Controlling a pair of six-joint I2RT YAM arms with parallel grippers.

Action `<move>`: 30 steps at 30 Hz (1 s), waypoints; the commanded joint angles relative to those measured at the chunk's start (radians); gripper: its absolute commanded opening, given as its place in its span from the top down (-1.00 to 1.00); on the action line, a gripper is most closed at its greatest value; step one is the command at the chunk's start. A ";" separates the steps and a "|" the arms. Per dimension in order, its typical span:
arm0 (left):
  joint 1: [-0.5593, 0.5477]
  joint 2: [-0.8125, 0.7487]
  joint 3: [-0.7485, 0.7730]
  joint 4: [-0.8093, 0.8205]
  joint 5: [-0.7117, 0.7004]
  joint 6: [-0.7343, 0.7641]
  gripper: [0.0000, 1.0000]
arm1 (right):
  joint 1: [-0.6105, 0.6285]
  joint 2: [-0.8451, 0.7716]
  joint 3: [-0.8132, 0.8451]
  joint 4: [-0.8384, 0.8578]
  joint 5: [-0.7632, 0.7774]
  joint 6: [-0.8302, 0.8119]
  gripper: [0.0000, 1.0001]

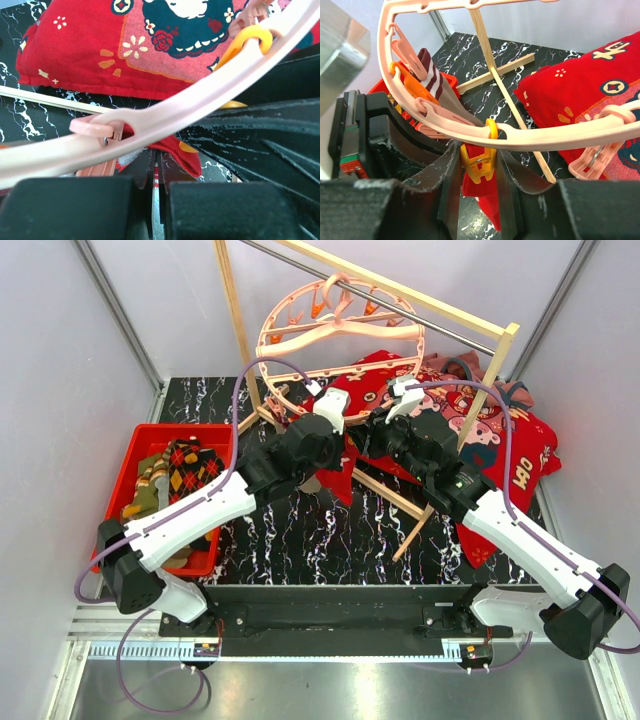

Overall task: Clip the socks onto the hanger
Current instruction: Clamp the sock onto the hanger.

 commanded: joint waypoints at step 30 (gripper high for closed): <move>-0.003 0.052 0.110 -0.064 -0.084 -0.021 1.00 | -0.005 0.004 0.051 -0.015 -0.015 0.065 1.00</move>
